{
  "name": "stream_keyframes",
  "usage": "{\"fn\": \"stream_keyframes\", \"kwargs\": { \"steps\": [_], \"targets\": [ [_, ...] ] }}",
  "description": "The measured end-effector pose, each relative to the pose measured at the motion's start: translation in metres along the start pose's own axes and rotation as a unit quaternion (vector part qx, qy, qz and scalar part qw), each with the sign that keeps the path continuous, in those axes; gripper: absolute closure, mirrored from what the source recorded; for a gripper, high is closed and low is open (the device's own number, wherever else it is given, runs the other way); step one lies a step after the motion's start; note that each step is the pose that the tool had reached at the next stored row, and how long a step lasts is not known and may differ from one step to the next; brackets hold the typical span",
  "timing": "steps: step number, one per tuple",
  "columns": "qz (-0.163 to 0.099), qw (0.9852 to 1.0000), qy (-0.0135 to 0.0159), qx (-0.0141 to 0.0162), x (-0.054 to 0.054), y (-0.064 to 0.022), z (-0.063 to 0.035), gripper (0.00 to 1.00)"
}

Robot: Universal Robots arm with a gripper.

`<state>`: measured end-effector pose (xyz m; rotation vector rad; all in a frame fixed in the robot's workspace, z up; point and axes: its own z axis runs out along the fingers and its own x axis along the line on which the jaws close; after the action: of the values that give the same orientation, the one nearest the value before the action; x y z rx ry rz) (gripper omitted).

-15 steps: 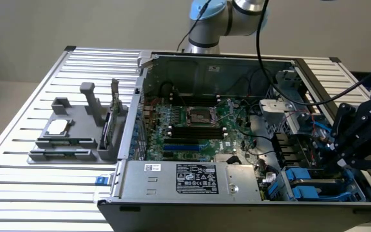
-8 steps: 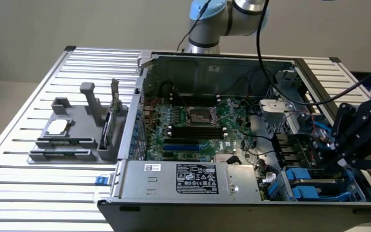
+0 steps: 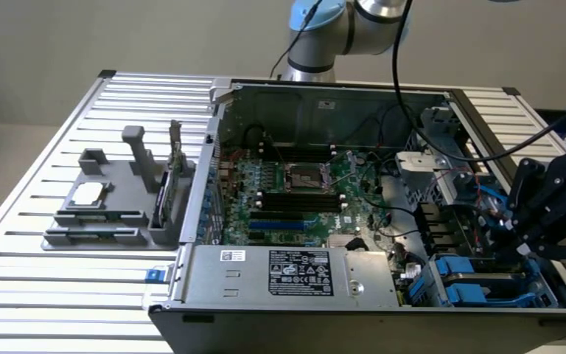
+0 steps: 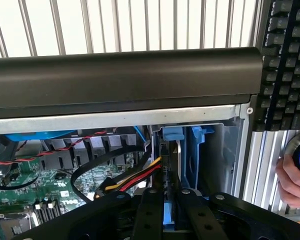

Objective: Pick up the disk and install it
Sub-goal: 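Insert the first disk wire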

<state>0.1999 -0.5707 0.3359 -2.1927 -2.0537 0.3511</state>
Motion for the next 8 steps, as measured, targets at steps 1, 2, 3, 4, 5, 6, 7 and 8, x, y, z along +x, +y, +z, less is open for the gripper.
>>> {"fn": "stream_keyframes", "kwargs": {
  "steps": [1,2,3,4,5,6,7,8],
  "targets": [
    [0.0,1.0,0.0,0.0001,-0.0002,0.0,0.0,0.84],
    [0.0,1.0,-0.0001,0.0003,-0.0004,0.0,0.0001,0.84],
    [0.0,1.0,-0.0001,0.0006,-0.0007,0.0,0.0001,0.84],
    [0.0,1.0,0.0,0.0008,-0.0008,0.0001,0.0003,0.84],
    [0.0,1.0,-0.0002,0.001,-0.0008,0.0,0.0004,0.84],
    [0.0,1.0,-0.0002,0.0012,-0.0008,0.0,0.0004,0.84],
    [0.0,1.0,-0.0002,0.0015,-0.0009,0.0,0.0005,0.84],
    [0.0,1.0,-0.0001,0.0017,-0.0008,0.0001,0.0006,0.84]
  ]
}}
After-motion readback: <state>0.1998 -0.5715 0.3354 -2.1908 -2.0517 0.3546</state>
